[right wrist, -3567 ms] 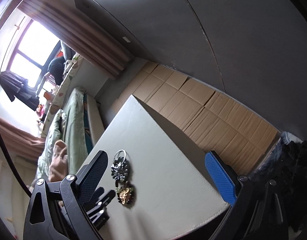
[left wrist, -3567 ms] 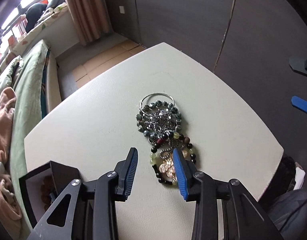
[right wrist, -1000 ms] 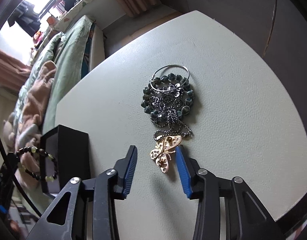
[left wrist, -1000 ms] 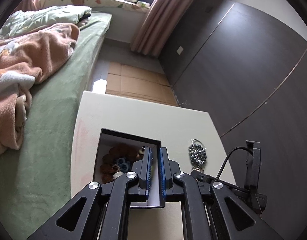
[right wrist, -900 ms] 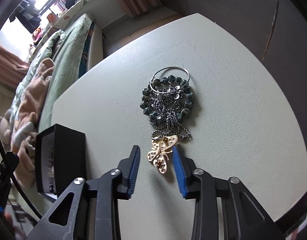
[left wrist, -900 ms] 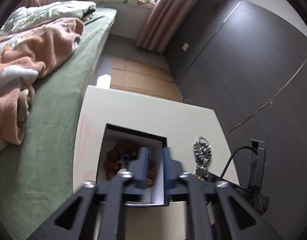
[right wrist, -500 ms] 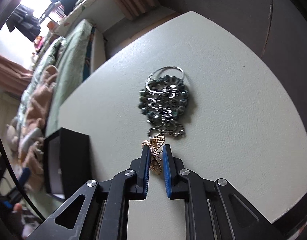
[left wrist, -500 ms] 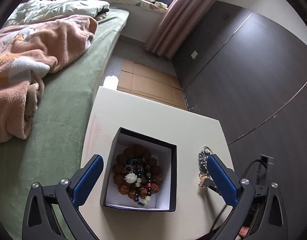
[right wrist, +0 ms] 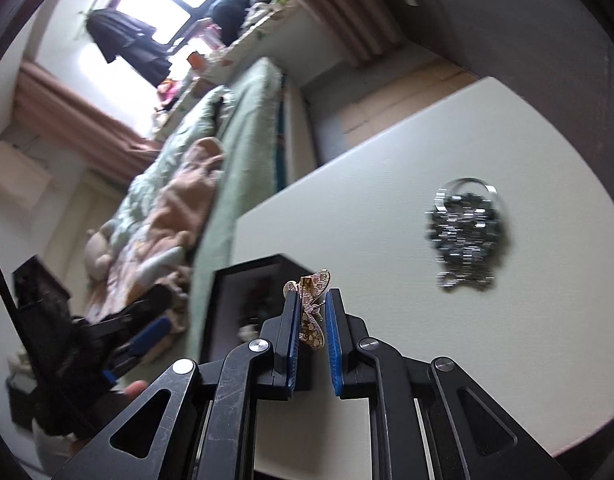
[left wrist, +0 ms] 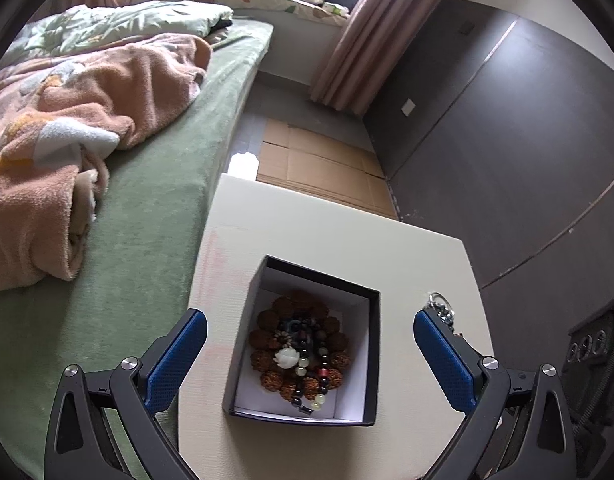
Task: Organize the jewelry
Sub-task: 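Grasp the gold butterfly charm with the right gripper and drop it into the box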
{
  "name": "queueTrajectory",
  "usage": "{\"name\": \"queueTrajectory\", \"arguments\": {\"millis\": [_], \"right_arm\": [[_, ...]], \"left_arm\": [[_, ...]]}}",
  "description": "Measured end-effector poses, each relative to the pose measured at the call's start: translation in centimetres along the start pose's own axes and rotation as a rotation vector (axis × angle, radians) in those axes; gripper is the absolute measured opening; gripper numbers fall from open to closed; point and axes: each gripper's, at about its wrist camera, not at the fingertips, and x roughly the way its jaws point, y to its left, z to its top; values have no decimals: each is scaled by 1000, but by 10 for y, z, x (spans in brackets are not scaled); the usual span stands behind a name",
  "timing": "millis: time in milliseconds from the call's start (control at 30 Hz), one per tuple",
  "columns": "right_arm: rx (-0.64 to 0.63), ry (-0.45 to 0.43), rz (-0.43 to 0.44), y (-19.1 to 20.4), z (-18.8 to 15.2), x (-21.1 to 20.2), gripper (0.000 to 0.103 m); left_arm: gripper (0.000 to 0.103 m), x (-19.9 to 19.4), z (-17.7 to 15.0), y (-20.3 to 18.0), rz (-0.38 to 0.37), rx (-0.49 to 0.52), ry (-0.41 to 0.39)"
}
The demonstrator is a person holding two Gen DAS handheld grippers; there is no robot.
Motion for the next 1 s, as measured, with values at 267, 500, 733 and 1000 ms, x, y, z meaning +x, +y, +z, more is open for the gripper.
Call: {"name": "queueTrajectory", "arguments": {"millis": [267, 500, 733, 1000], "right_arm": [[-53, 24, 106, 34, -7, 12, 14], [-112, 68, 118, 50, -15, 22, 14], [-99, 155, 151, 47, -15, 39, 47], [-42, 35, 63, 18, 2, 6, 66]], "left_arm": [[103, -5, 3, 17, 16, -65, -22], [103, -5, 4, 21, 11, -86, -22], [103, -6, 4, 19, 23, -76, -32], [103, -4, 2, 7, 21, -30, -28]]}}
